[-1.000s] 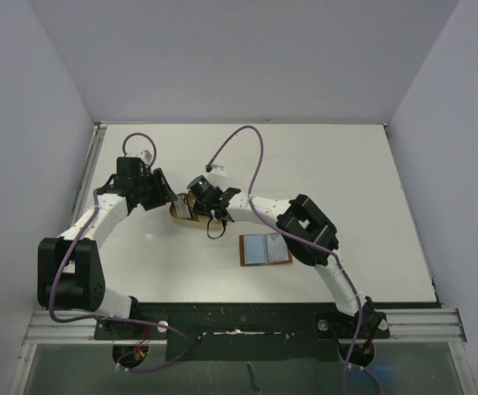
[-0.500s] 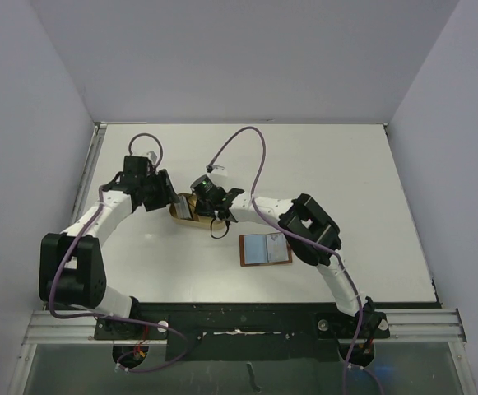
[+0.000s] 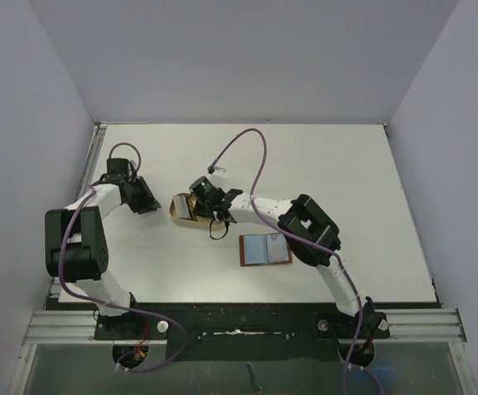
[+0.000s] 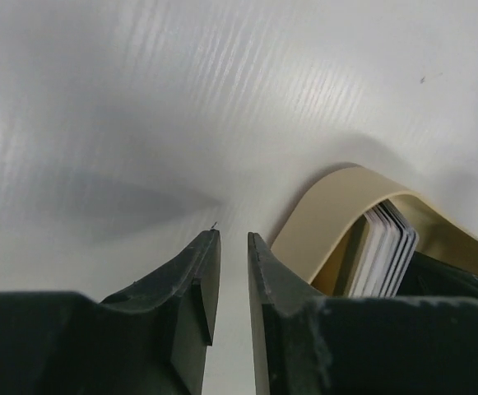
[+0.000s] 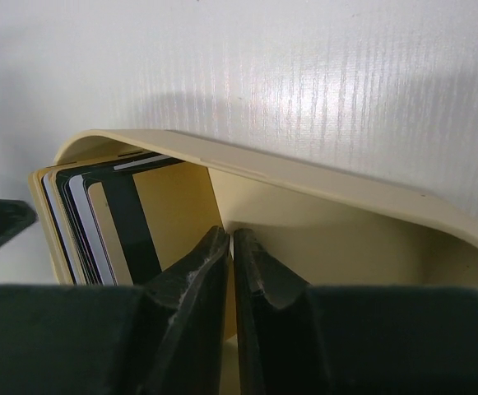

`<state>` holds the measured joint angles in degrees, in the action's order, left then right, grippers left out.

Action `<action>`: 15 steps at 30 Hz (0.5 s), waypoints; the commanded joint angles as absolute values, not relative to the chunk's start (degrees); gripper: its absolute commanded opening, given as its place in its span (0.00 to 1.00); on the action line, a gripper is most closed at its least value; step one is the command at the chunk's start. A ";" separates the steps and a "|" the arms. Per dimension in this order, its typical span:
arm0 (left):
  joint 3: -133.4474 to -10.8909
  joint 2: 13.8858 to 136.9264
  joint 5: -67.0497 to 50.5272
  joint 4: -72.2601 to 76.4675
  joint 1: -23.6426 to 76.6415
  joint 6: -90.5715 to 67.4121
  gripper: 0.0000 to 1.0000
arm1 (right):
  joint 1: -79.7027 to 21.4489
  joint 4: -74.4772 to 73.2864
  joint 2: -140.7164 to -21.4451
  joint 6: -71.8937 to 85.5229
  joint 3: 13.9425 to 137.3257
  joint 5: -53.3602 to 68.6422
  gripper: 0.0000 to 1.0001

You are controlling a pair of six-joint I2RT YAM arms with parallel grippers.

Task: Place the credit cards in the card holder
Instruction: Adjust the credit card in the storage box.

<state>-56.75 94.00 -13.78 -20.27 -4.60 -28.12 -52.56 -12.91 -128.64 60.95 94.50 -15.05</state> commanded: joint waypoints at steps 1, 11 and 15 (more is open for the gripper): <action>-61.43 99.75 -18.81 -22.24 -2.37 -26.30 0.19 | -53.66 -14.69 -129.44 64.64 96.77 -16.04 0.12; -56.43 97.29 -20.85 -18.71 0.35 -28.68 0.19 | -54.39 -14.17 -131.59 69.88 98.68 -18.29 0.11; -56.68 96.04 -20.01 -18.97 0.32 -28.83 0.19 | -54.13 -11.75 -132.08 70.70 97.80 -17.74 0.11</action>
